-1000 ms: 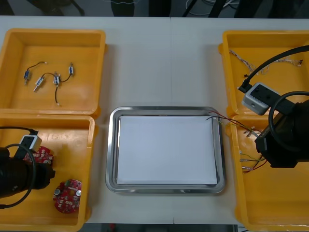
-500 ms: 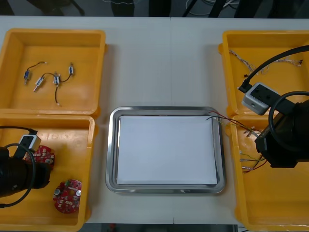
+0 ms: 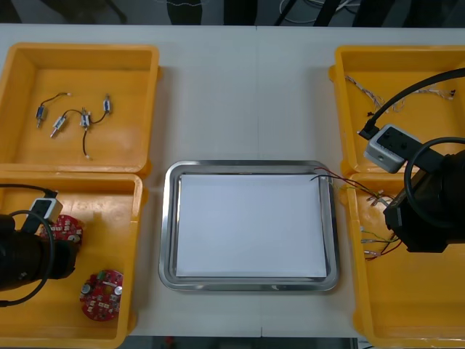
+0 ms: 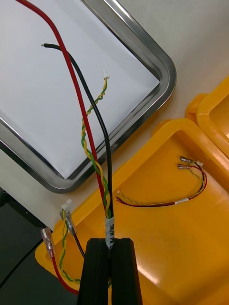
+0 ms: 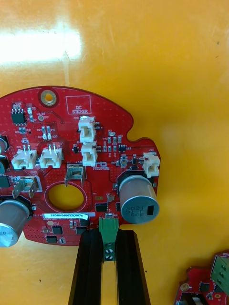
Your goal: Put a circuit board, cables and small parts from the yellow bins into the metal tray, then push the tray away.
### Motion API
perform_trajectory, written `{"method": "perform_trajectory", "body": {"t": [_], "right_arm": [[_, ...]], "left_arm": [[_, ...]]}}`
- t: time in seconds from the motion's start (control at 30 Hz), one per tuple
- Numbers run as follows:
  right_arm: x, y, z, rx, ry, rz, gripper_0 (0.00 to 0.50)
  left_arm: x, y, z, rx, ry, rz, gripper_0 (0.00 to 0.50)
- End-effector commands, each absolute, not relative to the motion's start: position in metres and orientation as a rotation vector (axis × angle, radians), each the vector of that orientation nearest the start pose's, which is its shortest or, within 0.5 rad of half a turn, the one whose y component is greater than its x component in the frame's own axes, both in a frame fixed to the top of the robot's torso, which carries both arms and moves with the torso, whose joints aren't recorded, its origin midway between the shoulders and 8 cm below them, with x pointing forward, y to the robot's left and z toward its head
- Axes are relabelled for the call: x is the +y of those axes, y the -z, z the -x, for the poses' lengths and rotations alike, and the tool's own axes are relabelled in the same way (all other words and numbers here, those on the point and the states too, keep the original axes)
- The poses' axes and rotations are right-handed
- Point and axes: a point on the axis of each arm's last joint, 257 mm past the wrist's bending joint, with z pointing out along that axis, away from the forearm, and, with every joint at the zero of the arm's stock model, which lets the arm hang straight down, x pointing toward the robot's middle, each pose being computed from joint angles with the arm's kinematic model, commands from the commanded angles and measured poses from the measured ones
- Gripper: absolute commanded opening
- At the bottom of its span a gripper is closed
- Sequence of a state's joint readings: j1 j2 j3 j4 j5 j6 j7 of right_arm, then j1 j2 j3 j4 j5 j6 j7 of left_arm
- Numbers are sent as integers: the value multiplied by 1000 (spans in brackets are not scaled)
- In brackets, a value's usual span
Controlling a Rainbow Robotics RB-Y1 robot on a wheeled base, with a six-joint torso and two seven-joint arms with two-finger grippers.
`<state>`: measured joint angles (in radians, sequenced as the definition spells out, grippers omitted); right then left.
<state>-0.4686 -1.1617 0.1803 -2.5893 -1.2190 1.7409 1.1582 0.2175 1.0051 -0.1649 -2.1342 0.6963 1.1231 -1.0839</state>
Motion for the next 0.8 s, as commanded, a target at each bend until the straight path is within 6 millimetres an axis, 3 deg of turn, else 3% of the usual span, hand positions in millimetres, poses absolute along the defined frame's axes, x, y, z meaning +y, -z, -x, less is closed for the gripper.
{"method": "perform_trajectory", "body": {"t": [0.03,0.37,0.8], "right_arm": [[-214,114,-319,2424,135,1081,0],[-215,114,-319,2421,138,1087,0],[-215,114,-319,2421,138,1087,0]], "left_arm": [[344,292,-351,2642,35,-83,0],[344,252,-349,2646,9,-85,0],[309,201,-348,2645,20,-66,0]]}}
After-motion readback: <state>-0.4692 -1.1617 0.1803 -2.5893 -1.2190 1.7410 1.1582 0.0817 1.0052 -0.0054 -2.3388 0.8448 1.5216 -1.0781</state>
